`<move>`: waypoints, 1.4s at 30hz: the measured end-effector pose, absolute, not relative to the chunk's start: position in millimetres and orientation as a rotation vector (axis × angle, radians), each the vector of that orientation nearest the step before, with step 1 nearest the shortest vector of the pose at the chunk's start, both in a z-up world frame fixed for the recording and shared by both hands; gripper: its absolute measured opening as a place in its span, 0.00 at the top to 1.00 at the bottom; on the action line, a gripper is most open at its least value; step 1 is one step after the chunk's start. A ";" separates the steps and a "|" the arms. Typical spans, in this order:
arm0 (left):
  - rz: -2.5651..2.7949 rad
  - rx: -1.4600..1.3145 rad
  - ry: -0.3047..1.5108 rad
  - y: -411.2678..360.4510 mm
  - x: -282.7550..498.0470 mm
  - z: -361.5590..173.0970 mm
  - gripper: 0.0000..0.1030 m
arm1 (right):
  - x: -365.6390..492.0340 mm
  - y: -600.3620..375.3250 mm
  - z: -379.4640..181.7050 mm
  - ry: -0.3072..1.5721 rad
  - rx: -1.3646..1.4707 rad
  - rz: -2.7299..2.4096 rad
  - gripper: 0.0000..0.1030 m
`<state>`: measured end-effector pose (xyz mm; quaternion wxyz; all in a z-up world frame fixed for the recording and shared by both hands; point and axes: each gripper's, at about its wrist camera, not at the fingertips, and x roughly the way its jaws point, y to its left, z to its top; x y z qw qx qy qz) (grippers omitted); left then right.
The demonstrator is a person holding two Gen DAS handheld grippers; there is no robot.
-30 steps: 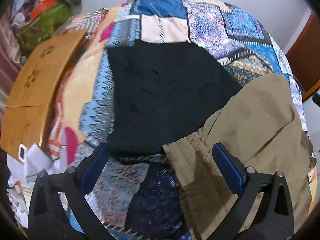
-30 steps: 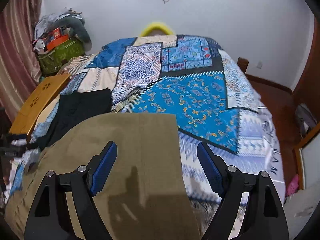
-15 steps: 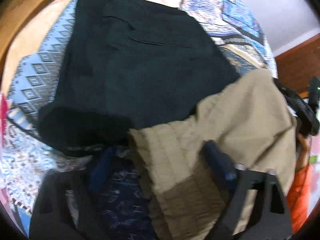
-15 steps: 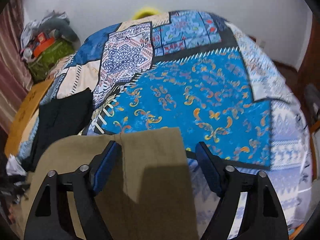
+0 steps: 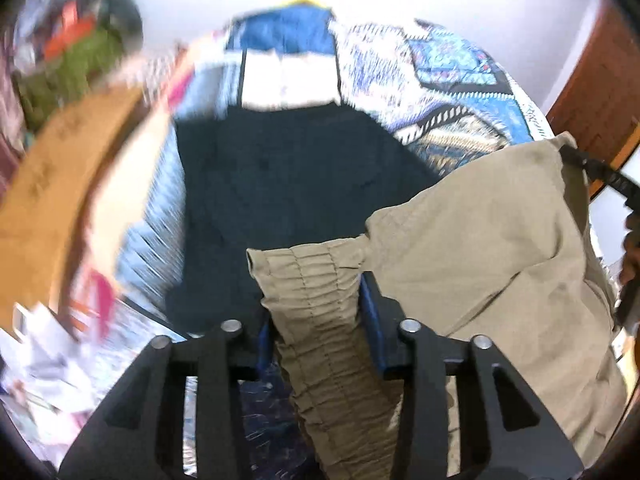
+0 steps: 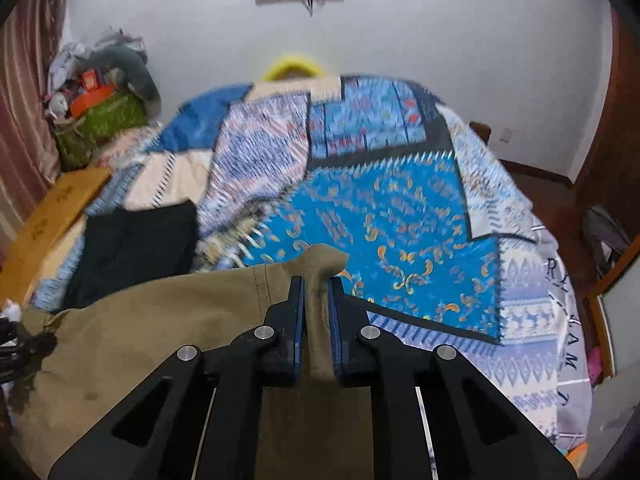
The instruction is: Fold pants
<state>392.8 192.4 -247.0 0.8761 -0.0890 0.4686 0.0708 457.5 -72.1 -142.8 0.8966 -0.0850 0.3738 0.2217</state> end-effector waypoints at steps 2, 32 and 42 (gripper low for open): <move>0.155 -0.159 0.939 189.8 390.0 -224.9 0.71 | 447.2 -77.7 -120.6 0.738 -0.183 0.454 0.91; 0.002 -0.074 0.739 137.0 233.1 -133.6 0.79 | 243.9 -177.9 -44.9 0.618 -0.052 0.515 0.91; -0.009 0.018 0.795 116.7 185.9 -162.1 0.79 | 188.1 -205.2 -101.1 0.759 -0.033 0.510 0.91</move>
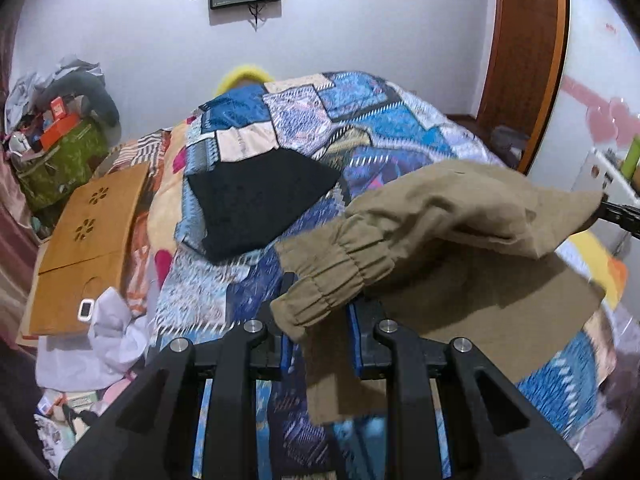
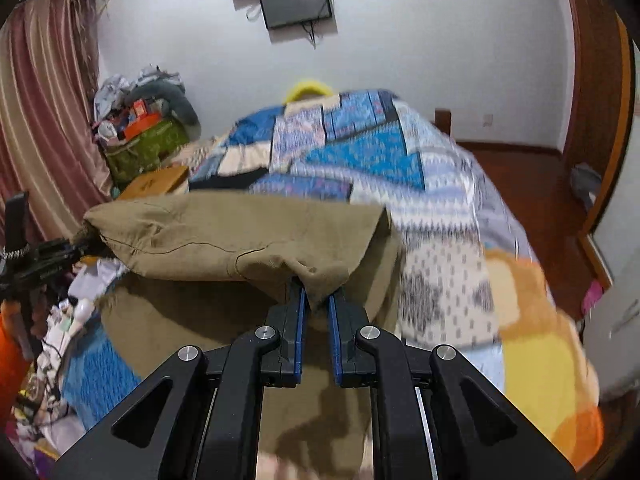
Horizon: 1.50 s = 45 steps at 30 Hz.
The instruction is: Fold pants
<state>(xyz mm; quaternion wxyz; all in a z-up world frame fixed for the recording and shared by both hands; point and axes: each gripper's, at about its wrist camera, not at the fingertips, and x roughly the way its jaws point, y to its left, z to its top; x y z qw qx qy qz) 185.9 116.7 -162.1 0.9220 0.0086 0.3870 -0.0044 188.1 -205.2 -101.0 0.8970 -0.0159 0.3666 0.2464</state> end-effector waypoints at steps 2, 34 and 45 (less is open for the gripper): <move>-0.011 0.002 0.813 117.5 178.4 -170.0 0.78 | 182.9 -208.1 -111.6 0.794 -0.028 0.514 0.91; 0.003 0.261 0.796 57.2 149.0 -151.9 0.10 | 121.8 -185.8 -89.3 0.743 -0.139 0.513 0.25; -0.104 0.395 0.885 28.3 182.5 -186.8 0.09 | 131.2 -126.4 -121.7 0.813 -0.240 0.661 0.25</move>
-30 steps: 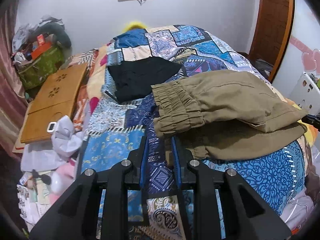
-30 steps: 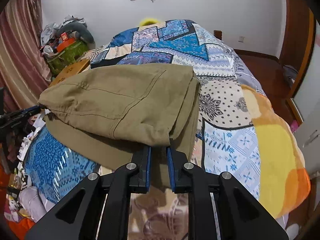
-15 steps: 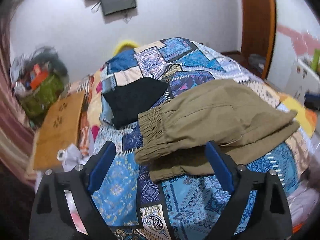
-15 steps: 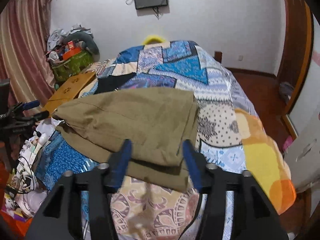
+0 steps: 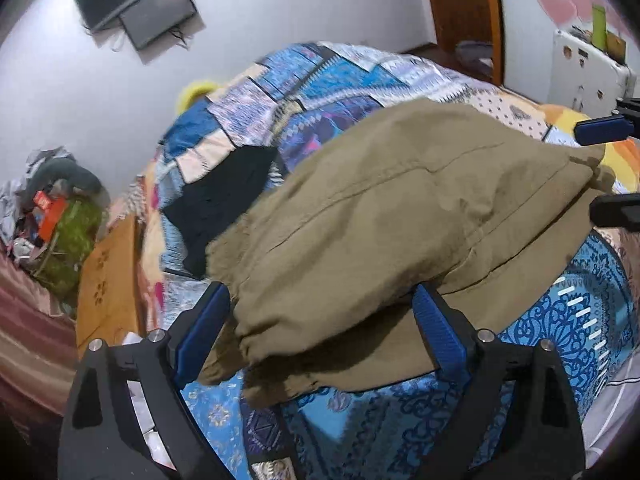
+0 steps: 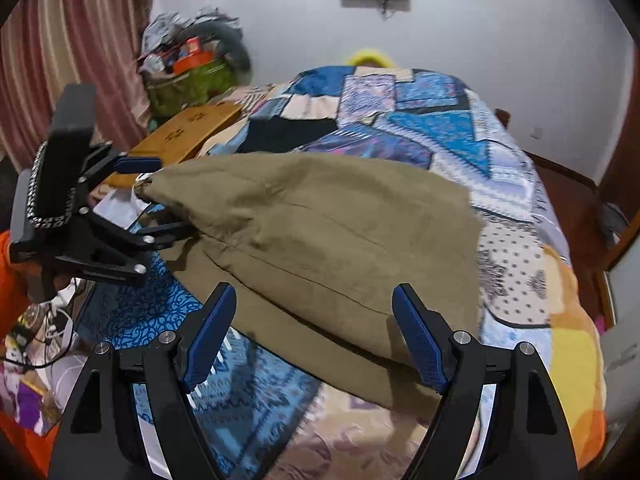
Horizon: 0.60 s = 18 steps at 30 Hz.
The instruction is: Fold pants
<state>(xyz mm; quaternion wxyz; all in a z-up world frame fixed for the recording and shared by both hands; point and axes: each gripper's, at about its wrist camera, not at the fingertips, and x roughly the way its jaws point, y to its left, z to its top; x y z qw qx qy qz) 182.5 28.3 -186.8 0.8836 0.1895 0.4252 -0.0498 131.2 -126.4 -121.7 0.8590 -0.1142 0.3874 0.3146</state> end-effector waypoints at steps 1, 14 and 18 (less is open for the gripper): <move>-0.110 0.395 0.896 28.7 184.5 -188.4 0.08 | 133.1 -122.7 -124.1 0.820 -0.245 0.669 0.25; -0.074 0.457 0.930 51.6 175.9 -197.3 0.06 | 142.3 -109.6 -141.0 0.867 -0.262 0.704 0.25; -0.062 0.441 0.901 48.5 184.9 -191.1 0.06 | 142.8 -107.6 -139.8 0.866 -0.271 0.704 0.25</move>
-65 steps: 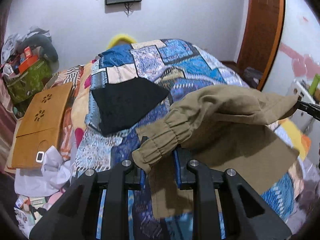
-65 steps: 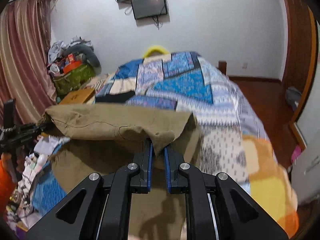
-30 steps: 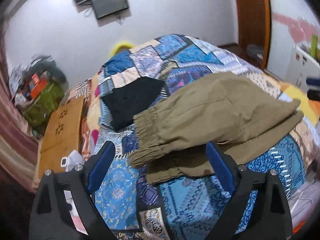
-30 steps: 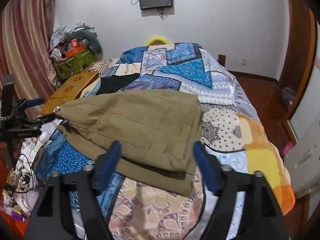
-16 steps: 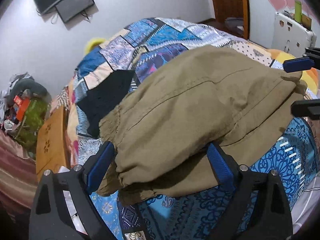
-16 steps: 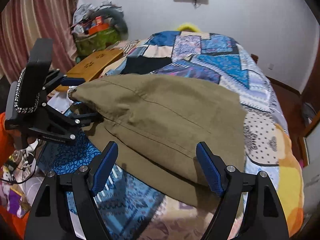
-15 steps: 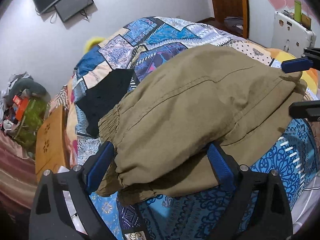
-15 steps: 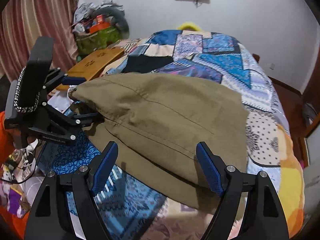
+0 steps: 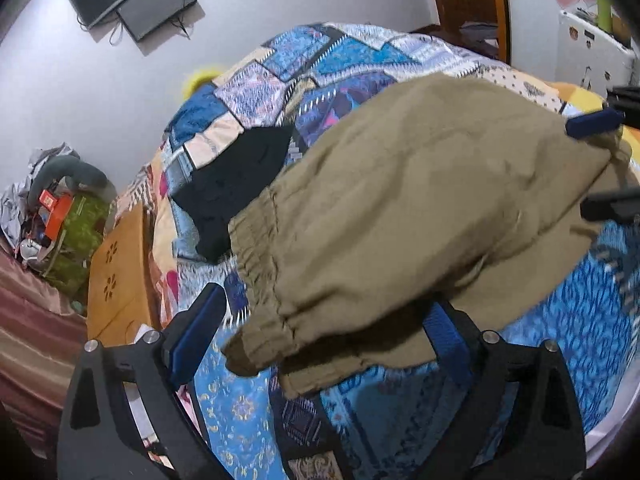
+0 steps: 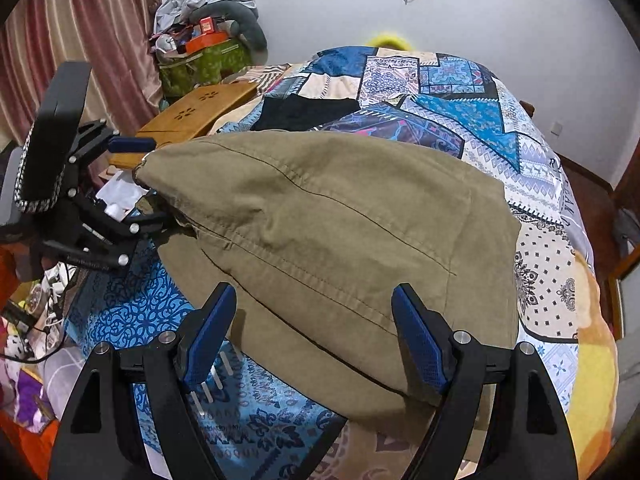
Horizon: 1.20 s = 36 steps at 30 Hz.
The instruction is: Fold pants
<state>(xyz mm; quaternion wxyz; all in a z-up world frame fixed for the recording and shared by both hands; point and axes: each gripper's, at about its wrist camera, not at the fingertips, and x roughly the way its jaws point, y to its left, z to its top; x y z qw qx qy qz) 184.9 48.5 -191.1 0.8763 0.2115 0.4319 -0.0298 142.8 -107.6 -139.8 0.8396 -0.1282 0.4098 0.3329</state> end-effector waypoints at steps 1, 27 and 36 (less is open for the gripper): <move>-0.071 0.443 0.890 44.9 185.9 -189.5 0.06 | 142.6 -107.6 -140.0 0.868 -0.270 0.702 0.25; -0.224 0.309 0.850 13.7 189.6 -155.1 0.20 | 144.7 -102.4 -128.2 0.806 -0.265 0.737 0.88; -0.223 0.315 0.846 0.0 179.6 -160.5 0.76 | 130.3 -108.8 -117.0 0.779 -0.287 0.759 0.93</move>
